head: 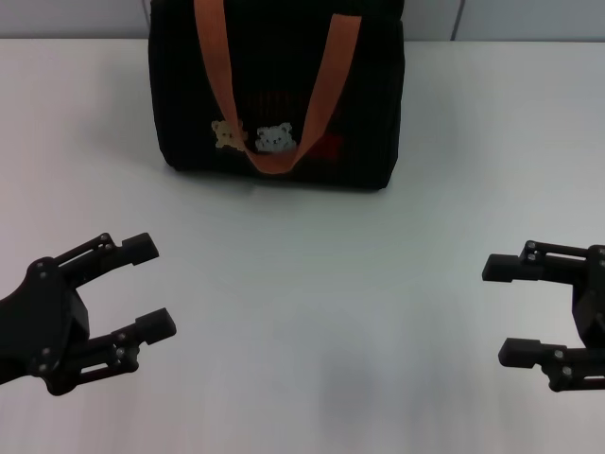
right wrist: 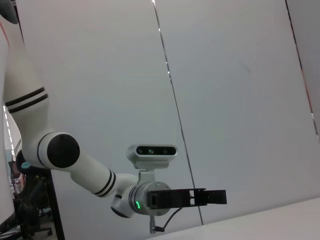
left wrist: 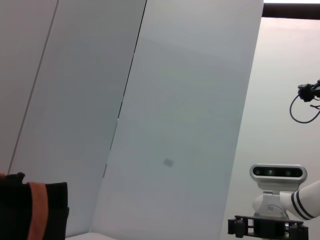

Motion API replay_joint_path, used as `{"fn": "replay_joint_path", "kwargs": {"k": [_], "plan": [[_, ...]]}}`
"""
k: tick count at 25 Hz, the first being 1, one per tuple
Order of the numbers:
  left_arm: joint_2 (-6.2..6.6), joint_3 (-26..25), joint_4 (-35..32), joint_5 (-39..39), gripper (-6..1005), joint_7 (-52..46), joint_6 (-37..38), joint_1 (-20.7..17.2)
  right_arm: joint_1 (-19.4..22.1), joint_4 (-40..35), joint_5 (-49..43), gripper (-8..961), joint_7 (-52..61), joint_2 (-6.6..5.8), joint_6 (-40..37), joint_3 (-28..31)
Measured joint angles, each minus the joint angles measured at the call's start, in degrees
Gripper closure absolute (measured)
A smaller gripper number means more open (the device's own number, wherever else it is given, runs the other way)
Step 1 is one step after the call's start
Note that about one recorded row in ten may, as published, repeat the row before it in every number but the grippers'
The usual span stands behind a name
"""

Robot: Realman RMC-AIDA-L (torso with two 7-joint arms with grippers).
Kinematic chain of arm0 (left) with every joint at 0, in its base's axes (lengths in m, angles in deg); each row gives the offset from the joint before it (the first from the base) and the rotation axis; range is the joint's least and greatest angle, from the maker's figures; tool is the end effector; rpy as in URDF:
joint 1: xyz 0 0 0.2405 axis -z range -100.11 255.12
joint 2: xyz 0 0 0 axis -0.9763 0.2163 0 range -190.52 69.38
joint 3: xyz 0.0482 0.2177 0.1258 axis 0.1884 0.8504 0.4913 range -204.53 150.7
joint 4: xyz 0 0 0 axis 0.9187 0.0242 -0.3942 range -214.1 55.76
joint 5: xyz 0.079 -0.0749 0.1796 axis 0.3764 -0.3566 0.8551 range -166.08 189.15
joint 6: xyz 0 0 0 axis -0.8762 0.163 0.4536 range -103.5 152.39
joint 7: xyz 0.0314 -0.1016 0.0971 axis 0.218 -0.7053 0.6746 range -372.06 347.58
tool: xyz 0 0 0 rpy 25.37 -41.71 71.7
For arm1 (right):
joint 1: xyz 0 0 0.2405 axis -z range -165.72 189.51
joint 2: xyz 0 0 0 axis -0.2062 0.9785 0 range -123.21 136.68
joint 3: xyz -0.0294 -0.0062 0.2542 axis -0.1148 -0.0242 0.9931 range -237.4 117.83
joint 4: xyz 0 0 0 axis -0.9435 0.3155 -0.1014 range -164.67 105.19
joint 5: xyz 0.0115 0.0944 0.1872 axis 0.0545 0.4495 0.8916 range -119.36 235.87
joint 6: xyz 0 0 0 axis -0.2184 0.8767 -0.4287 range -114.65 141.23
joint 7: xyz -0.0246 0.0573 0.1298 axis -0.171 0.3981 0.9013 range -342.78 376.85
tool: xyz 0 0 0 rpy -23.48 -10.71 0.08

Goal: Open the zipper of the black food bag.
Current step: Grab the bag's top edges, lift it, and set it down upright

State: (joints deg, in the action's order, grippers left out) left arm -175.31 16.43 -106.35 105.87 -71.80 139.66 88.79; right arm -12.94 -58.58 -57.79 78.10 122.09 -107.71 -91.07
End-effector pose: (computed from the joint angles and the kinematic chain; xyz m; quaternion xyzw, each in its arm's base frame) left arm -0.3045 0.1986 0.0342 -0.8761 -0.1588 -0.4400 0.1165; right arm 0.2688 0.2392 0.0307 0.9153 -0.0919 -0.3921 0.0058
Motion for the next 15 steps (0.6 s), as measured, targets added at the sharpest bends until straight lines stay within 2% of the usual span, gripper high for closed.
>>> {"fn": "replay_joint_path", "kwargs": {"k": [7, 10, 15], "plan": [[-0.28, 0.03, -0.02, 0.02, 170, -0.36, -0.06, 0.51, -0.03, -0.05, -0.06, 215, -0.17, 0.28, 0.42, -0.04], [-0.53, -0.25, -0.13, 0.04, 171, -1.39, -0.08, 2.56, -0.28, -0.54, -0.06, 218, -0.23, 0.72, 0.50, -0.07], [-0.46, -0.70, -0.16, -0.22, 171, -2.01, -0.32, 3.23, -0.95, -0.71, -0.06, 221, -0.26, 0.77, 0.81, -0.09]]}}
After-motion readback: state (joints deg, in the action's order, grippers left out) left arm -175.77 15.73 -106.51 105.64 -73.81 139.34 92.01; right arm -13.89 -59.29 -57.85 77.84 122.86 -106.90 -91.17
